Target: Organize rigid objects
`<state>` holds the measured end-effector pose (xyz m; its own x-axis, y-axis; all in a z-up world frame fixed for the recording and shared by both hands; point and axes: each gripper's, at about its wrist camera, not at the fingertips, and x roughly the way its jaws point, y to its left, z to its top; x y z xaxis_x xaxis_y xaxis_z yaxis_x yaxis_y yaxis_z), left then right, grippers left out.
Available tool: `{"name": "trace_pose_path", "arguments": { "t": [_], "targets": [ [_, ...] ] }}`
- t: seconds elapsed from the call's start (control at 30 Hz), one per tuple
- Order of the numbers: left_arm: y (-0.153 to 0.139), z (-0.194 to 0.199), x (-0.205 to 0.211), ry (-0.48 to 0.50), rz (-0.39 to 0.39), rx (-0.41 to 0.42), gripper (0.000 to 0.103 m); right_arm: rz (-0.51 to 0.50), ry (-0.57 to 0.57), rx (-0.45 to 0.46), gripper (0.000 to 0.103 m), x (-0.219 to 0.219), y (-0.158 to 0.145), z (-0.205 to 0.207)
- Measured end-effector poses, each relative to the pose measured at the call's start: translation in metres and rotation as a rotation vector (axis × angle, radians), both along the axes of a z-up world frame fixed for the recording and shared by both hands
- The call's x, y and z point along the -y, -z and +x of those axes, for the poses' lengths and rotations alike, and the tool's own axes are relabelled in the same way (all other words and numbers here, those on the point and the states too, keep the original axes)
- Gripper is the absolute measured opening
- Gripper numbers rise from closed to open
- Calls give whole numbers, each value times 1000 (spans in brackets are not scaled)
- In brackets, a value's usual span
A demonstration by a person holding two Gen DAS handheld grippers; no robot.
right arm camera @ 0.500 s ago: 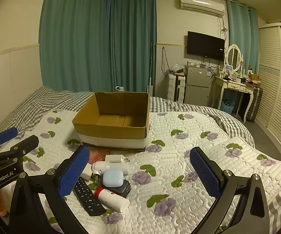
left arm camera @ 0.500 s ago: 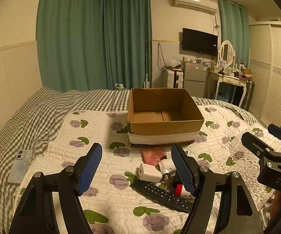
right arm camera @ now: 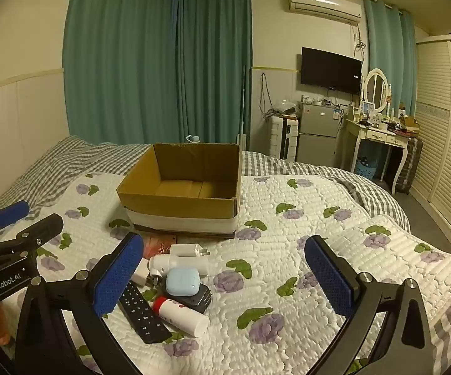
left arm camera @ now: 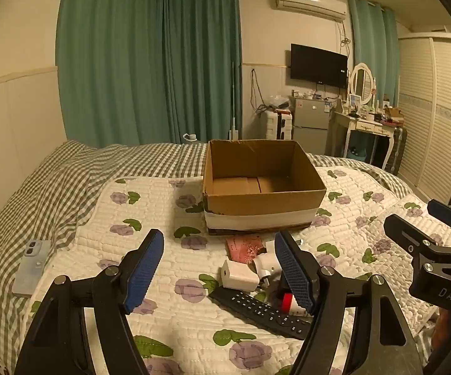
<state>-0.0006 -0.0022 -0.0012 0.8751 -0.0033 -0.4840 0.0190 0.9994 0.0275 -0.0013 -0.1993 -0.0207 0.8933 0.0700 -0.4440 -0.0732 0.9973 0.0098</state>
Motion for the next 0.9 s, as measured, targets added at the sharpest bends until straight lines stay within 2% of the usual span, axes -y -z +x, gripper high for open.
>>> {"name": "trace_pose_path", "arguments": {
  "t": [0.9],
  "targets": [
    [0, 0, 0, 1, 3, -3, 76, 3, -11, -21, 103, -1, 2, 3]
  ]
}}
